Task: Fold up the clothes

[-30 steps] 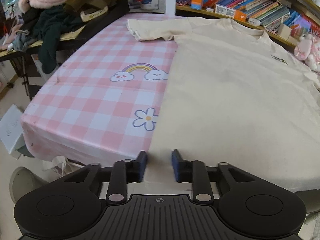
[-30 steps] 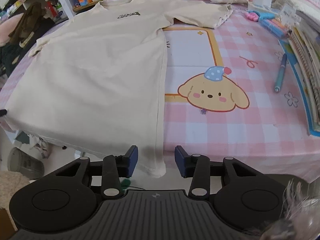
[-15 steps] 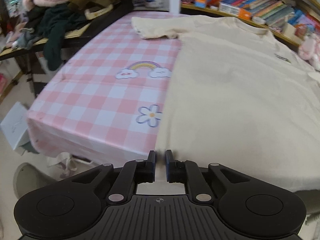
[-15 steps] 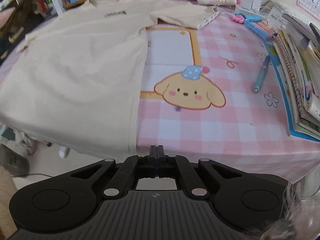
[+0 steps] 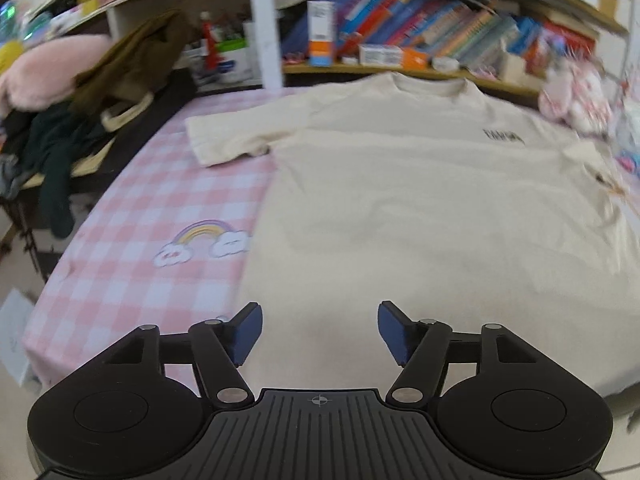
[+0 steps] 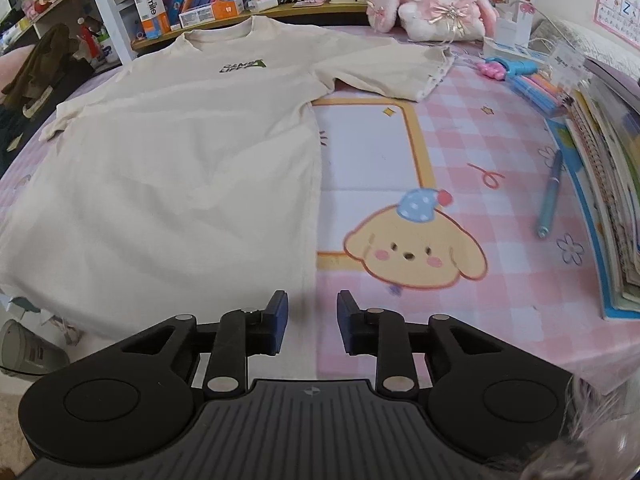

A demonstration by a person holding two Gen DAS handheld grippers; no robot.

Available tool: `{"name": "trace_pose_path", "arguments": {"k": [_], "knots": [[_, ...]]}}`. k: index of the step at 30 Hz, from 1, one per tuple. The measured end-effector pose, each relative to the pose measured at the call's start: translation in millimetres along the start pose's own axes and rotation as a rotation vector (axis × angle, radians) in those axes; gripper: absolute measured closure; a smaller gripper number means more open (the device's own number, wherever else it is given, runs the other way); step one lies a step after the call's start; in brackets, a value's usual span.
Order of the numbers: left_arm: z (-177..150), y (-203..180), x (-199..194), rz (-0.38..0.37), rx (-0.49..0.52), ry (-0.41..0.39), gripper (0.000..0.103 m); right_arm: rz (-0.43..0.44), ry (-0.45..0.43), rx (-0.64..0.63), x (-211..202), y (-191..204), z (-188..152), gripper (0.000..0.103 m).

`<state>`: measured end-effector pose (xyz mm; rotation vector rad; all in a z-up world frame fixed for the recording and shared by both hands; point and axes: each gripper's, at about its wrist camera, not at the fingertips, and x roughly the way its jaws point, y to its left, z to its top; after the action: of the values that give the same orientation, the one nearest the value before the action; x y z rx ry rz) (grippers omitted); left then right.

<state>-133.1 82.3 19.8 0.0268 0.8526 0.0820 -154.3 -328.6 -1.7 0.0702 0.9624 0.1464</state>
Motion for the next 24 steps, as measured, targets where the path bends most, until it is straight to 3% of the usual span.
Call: {"name": "trace_pose_path", "arguments": {"k": [9, 16, 19, 24], "knots": [[14, 1, 25, -0.053, 0.060, 0.020, 0.031, -0.080, 0.009, 0.045, 20, 14, 15, 0.065], [40, 21, 49, -0.101, 0.042, 0.017, 0.028, -0.149, -0.022, 0.102, 31, 34, 38, 0.053], [51, 25, 59, -0.111, 0.069, 0.025, 0.026, -0.165, -0.035, 0.124, 37, 45, 47, 0.037], [66, 33, 73, -0.114, 0.093, 0.032, 0.021, -0.186, -0.039, 0.138, 50, 66, 61, 0.028]]}}
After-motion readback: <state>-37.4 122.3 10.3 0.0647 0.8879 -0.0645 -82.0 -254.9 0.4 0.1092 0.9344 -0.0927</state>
